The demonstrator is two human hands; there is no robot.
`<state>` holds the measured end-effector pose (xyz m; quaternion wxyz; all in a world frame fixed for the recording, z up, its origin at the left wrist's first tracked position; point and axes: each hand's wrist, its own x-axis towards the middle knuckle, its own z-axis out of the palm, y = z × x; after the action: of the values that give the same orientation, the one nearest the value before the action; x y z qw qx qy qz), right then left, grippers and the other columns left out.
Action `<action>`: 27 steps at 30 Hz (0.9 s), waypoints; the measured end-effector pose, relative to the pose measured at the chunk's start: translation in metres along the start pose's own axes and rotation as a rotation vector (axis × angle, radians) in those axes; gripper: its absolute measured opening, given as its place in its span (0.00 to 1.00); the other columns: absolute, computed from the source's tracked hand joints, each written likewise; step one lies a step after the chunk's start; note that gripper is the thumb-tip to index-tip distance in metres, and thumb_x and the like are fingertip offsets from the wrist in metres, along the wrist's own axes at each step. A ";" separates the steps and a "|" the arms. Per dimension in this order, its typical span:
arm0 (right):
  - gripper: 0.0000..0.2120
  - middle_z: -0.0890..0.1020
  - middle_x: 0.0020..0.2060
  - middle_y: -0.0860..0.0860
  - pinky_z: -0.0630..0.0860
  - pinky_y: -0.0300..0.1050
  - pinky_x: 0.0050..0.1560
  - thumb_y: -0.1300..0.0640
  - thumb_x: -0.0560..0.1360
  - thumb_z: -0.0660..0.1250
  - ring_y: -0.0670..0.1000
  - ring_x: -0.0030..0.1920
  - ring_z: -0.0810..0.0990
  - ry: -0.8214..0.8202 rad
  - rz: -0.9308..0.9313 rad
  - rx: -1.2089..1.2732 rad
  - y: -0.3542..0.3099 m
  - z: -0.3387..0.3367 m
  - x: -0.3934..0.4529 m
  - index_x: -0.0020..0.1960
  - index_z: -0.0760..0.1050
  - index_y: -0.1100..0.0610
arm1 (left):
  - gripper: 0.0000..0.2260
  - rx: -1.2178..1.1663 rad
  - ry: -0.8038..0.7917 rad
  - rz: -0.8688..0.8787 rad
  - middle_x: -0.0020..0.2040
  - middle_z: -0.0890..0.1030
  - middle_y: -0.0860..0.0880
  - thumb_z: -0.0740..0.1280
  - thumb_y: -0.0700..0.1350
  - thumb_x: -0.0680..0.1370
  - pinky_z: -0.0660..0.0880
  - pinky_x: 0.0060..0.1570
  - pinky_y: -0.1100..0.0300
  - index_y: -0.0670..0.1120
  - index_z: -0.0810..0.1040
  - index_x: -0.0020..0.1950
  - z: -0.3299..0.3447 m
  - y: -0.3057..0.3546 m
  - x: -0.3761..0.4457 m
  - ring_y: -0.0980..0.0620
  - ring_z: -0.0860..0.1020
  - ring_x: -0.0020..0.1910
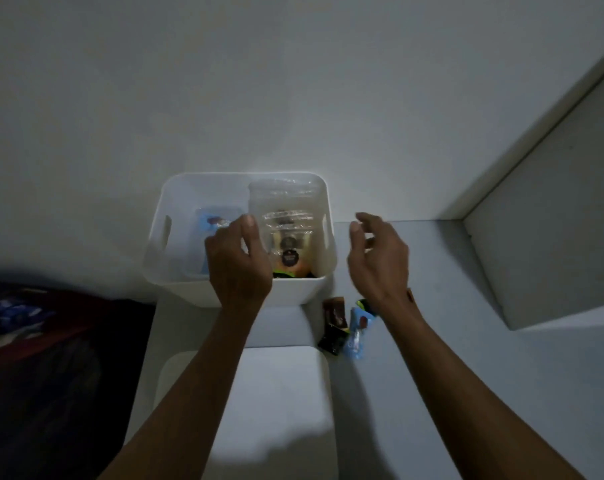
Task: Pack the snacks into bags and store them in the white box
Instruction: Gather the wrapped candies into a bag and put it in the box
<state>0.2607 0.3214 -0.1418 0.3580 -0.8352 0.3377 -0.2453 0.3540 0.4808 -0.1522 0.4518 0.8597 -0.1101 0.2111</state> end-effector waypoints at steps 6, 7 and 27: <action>0.21 0.79 0.60 0.54 0.78 0.50 0.56 0.43 0.79 0.60 0.52 0.54 0.80 0.027 0.175 -0.117 0.099 -0.063 -0.008 0.66 0.75 0.54 | 0.15 -0.054 -0.107 0.063 0.40 0.75 0.51 0.57 0.48 0.82 0.63 0.46 0.65 0.42 0.79 0.44 0.000 0.023 -0.086 0.49 0.73 0.44; 0.21 0.78 0.62 0.55 0.77 0.51 0.59 0.44 0.79 0.61 0.53 0.56 0.80 0.003 0.186 -0.127 0.114 -0.066 -0.012 0.67 0.74 0.54 | 0.19 -0.019 -0.193 0.037 0.41 0.76 0.51 0.54 0.51 0.83 0.62 0.48 0.66 0.43 0.79 0.45 0.006 0.022 -0.103 0.48 0.73 0.46; 0.35 0.49 0.79 0.57 0.45 0.71 0.72 0.30 0.75 0.52 0.66 0.76 0.37 -0.511 -0.081 -0.546 0.229 0.034 -0.041 0.77 0.54 0.43 | 0.27 0.466 -0.566 -0.072 0.75 0.65 0.43 0.41 0.56 0.83 0.58 0.74 0.43 0.48 0.66 0.75 0.141 -0.011 -0.222 0.40 0.61 0.75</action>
<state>0.1674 0.2480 -0.3443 0.1848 -0.9468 0.2573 0.0561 0.1982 0.3704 -0.3336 0.2029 0.9672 -0.1494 -0.0315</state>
